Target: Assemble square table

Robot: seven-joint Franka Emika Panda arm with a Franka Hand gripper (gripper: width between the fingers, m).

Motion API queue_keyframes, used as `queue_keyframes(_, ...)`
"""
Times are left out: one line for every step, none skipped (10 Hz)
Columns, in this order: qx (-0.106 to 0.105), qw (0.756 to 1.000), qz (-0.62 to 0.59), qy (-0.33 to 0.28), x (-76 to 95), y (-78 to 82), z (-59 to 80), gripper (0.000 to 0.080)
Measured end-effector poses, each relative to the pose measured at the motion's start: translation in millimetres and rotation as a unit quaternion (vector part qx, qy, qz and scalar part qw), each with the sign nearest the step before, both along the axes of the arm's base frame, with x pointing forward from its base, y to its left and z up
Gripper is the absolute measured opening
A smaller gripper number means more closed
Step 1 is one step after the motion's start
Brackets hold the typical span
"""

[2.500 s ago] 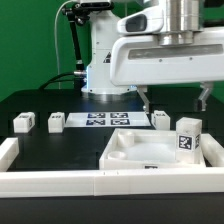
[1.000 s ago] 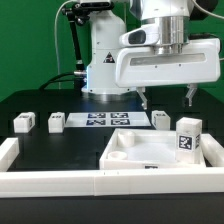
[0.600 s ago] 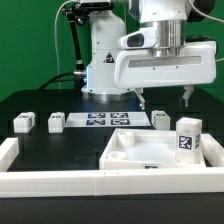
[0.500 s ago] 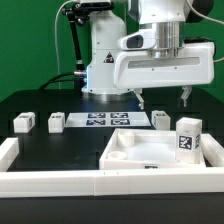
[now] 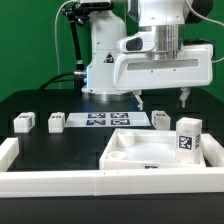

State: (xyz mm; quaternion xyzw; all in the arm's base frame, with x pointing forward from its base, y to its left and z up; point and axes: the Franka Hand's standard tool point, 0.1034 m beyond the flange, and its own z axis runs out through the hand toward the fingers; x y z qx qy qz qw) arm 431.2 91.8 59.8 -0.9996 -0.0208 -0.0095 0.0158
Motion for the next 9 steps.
queue_keyframes(0.002, 0.999, 0.007, 0.034, -7.7, 3.0, -1.2, 0.0649)
queue_keyframes(0.007, 0.997, 0.012, 0.079, -9.9, 6.4, 1.5, 0.0649)
queue_keyframes(0.010, 0.995, 0.017, 0.102, -7.2, 8.3, 4.8, 0.0649)
queue_keyframes(0.013, 0.993, 0.023, 0.117, -9.0, 9.6, 6.6, 0.0649)
queue_keyframes(0.014, 0.988, 0.025, 0.154, -16.4, 11.3, 8.3, 0.0649)
queue_keyframes(0.014, 0.981, 0.024, 0.191, -16.9, 11.5, 8.1, 0.0649)
queue_keyframes(0.014, 0.977, 0.024, 0.210, -14.4, 12.0, 6.5, 0.0649)
queue_keyframes(0.015, 0.967, 0.024, 0.252, -19.7, 12.4, 6.9, 0.0649)
queue_keyframes(0.015, 0.958, 0.023, 0.286, -20.0, 12.8, 5.7, 0.0649)
